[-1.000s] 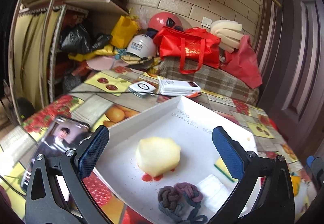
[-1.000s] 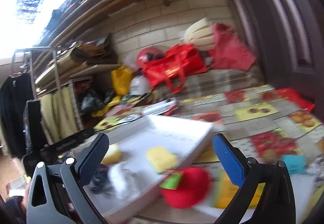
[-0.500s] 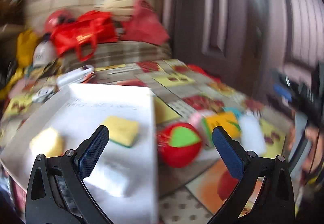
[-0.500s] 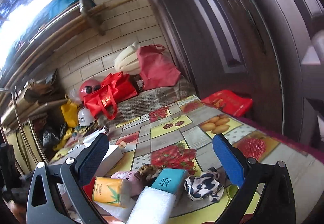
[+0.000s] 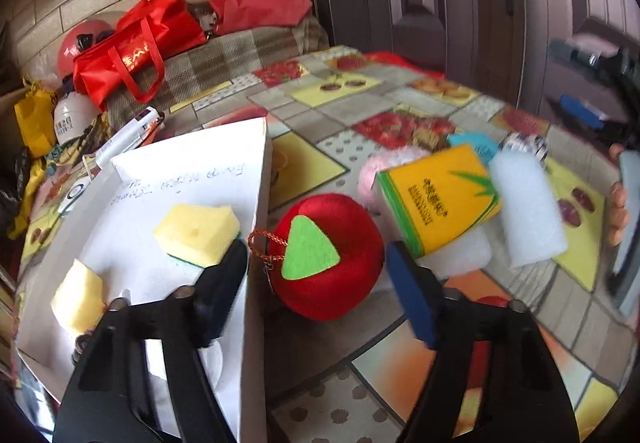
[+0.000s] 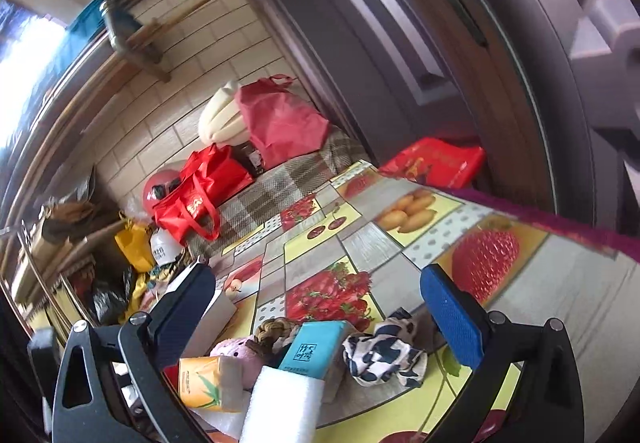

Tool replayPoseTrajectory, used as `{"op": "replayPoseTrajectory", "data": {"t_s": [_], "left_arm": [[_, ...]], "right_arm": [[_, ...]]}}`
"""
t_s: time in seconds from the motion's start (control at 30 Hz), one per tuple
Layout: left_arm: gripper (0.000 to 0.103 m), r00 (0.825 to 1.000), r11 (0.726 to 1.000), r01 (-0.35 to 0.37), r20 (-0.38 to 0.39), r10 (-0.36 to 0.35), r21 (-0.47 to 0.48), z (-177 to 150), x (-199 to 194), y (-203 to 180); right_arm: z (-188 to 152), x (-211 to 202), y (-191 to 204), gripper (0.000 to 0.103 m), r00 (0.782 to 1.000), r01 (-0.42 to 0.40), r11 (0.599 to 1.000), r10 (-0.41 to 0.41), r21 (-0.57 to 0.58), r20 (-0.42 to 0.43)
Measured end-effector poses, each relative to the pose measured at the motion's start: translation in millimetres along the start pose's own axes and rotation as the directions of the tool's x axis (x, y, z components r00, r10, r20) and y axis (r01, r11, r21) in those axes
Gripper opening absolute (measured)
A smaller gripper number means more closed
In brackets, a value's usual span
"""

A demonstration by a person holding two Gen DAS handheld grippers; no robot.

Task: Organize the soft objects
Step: 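Grasp the red apple plush with the left tool while the right tool grasps the white foam block, then carry the apple plush in the left tool while the right tool carries the foam block over the tray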

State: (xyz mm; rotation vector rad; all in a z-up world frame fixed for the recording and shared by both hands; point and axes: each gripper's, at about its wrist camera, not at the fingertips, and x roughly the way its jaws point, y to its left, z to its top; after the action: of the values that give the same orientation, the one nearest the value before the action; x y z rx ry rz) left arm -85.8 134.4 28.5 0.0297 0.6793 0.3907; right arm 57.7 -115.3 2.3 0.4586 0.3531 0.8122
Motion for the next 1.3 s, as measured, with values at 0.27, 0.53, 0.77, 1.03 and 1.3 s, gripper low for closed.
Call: {"op": "replayPoseTrajectory", "data": {"t_s": [0.27,0.53,0.77,1.03,1.3], "left_arm": [[0.060,0.996,0.990,-0.085,0.027,0.083,0.113,1,1,-21],[0.060,0.993,0.976,-0.109,-0.013,0.113,0.188,4,13,-32],[0.040,0.994,0.980,-0.106,0.005,0.106,0.166,4,10,-28],[0.038,0.991,1.000,0.023,0.134,-0.023,0.002,2,-23,0],[0.038,0.980,0.996,0.073,0.191,-0.062,-0.052,-1,-40,6]], "right_arm": [[1,-2,-11,0.103,1.000,-0.006,0.998,0.006,0.068,0.002],[1,-1,-13,0.103,1.000,-0.004,0.996,0.005,0.084,-0.003],[5,-3,-9,0.103,0.999,-0.020,0.999,0.021,0.044,-0.024],[-10,1,27,0.103,0.936,-0.097,0.963,0.003,-0.251,-0.351],[-48,40,33,0.102,0.799,-0.142,0.967,-0.014,-0.212,-0.601]]}}
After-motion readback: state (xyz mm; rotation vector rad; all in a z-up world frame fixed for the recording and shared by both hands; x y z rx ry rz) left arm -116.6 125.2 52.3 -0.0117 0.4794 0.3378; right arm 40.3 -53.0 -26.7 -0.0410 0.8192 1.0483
